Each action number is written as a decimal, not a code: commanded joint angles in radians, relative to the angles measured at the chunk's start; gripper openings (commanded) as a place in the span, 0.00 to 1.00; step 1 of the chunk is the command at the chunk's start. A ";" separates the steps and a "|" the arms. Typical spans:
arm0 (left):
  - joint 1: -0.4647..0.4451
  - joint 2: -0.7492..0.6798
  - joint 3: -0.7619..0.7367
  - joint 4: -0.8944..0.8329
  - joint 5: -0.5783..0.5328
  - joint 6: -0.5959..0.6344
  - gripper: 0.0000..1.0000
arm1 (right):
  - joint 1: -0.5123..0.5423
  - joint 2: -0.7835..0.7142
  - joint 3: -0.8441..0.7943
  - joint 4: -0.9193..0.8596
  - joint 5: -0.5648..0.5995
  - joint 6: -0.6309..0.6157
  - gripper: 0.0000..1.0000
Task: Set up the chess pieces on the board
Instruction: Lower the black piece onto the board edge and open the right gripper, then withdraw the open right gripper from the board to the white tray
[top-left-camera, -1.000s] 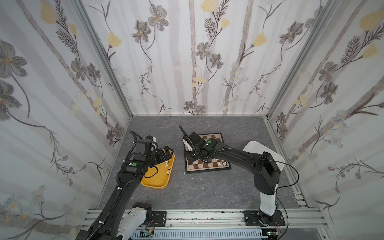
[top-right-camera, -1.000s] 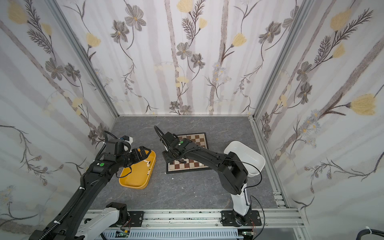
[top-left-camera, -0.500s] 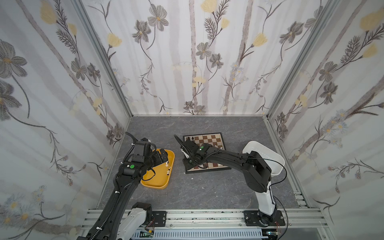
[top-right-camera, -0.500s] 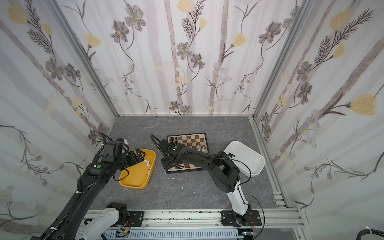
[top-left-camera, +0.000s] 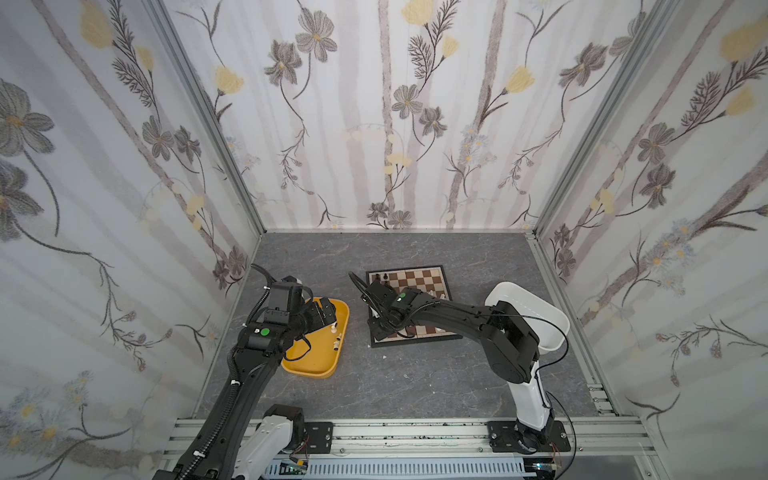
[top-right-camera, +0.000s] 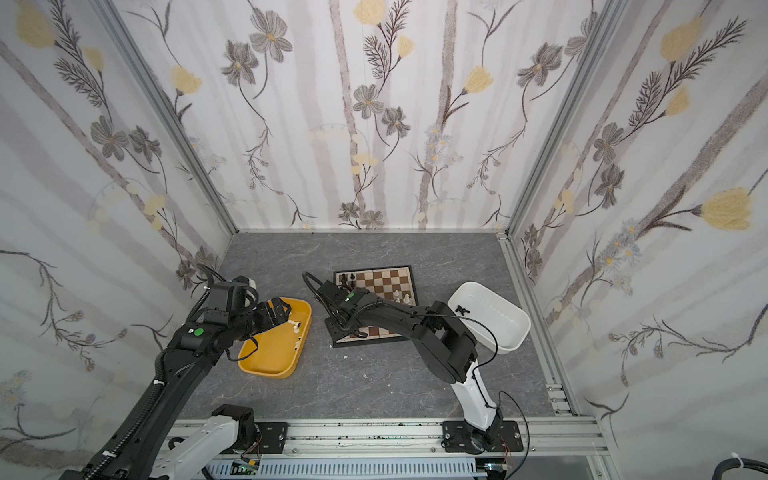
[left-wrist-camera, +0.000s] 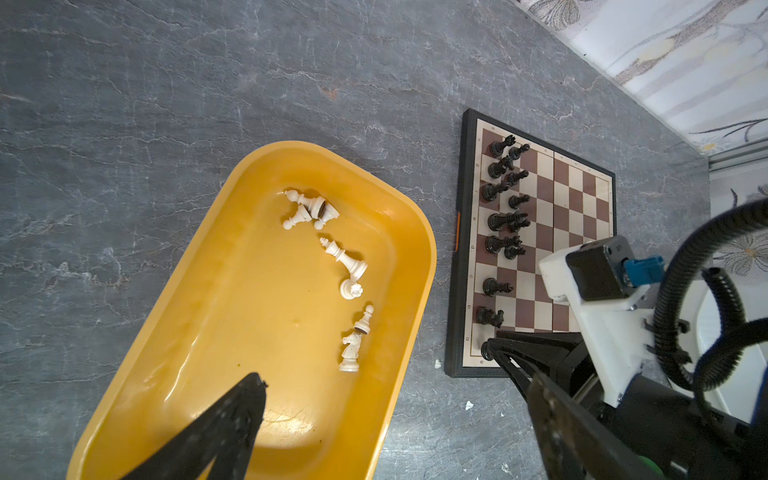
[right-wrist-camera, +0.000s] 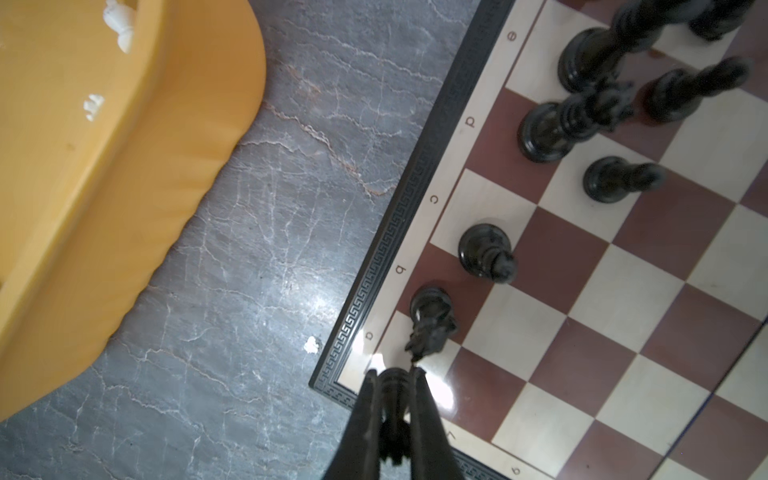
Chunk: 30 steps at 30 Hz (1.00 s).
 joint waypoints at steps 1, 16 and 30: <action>0.000 0.002 0.007 0.009 0.003 0.005 1.00 | -0.001 0.014 0.010 0.013 0.014 0.000 0.14; 0.001 0.006 0.008 0.011 0.005 0.008 1.00 | -0.005 0.011 0.011 0.022 0.025 -0.003 0.32; -0.042 0.034 0.008 0.090 0.162 0.009 1.00 | -0.372 -0.509 -0.378 0.072 0.095 0.122 0.35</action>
